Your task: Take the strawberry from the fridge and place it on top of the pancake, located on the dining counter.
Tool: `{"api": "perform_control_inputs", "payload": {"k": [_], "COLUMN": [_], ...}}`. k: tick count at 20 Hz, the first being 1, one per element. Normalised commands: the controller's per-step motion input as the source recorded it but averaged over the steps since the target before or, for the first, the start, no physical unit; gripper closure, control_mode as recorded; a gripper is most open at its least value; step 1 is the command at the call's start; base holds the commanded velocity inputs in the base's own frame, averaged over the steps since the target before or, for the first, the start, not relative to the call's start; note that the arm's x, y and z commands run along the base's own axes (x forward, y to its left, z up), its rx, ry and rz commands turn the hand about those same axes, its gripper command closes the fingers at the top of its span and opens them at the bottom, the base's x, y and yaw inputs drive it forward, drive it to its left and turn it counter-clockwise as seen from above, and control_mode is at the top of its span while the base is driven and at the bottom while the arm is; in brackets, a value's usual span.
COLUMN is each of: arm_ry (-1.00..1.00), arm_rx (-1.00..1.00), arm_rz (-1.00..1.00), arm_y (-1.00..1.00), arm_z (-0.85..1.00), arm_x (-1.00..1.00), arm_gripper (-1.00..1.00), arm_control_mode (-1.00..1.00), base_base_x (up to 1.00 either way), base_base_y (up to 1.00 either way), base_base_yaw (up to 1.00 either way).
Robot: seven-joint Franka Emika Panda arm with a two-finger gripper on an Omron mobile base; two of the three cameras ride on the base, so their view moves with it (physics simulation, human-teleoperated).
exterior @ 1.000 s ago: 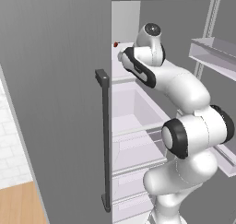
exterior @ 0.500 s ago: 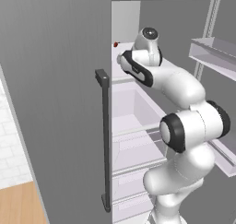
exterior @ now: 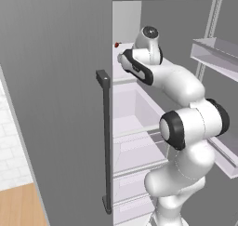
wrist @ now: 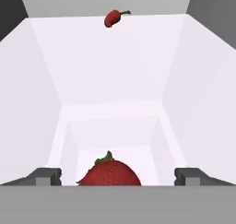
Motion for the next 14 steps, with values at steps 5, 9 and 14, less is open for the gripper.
{"api": "perform_control_inputs", "payload": {"k": [5, 9, 14], "arm_ry": [0.05, 0.03, -0.04], "arm_rx": [0.02, 0.02, 0.02], "arm_rz": [-0.02, -0.07, -0.11], "arm_y": [0.00, 0.00, -0.01], "arm_z": [-0.17, -0.16, -0.08], "arm_x": [-0.13, -0.33, -0.77], "arm_gripper": [1.00, 1.00, 1.00], "arm_control_mode": [-1.00, -1.00, -1.00], "base_base_x": [0.00, 0.00, 0.00], "base_base_y": [0.00, 0.00, 0.00], "base_base_yaw": [0.00, 0.00, 0.00]}}
